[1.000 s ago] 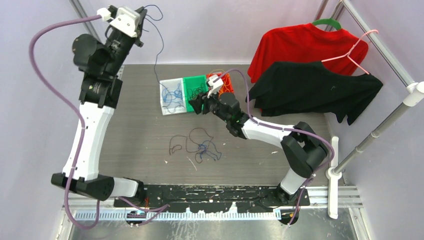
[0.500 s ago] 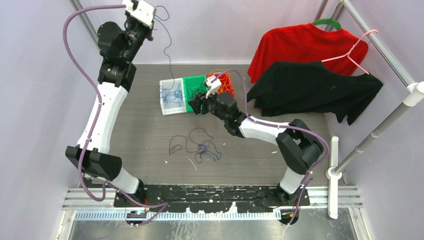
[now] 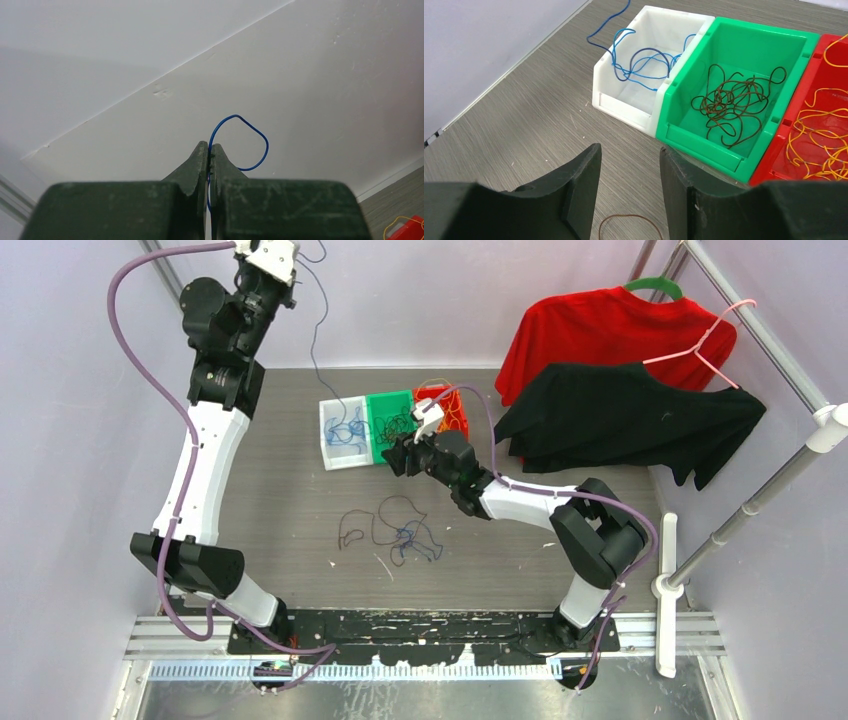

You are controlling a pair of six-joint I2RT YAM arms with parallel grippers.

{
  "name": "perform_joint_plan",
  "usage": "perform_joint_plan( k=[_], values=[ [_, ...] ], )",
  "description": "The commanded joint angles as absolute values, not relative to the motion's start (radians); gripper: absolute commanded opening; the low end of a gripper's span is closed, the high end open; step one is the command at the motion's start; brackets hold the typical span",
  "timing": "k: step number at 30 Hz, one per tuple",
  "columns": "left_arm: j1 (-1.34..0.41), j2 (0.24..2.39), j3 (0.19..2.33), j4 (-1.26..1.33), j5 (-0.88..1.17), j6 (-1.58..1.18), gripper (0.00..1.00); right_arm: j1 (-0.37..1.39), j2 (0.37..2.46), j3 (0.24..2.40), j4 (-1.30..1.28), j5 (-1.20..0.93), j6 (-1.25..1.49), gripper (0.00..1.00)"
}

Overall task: Untangle the cables
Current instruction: Place the cable in the bin.

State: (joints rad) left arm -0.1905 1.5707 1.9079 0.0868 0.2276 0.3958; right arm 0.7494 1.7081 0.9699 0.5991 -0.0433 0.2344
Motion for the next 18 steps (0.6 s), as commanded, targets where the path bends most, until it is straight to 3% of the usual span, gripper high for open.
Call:
perform_joint_plan(
  k=[1,18],
  values=[
    [-0.187,1.553,1.894,0.173,0.229,0.391,0.0,0.744,1.638,0.972,0.645,-0.051,0.227,0.51],
    [-0.132,1.586,1.868,0.231,0.202,0.48,0.0,0.732,1.633,0.952,0.638,-0.06,0.242,0.48]
  ],
)
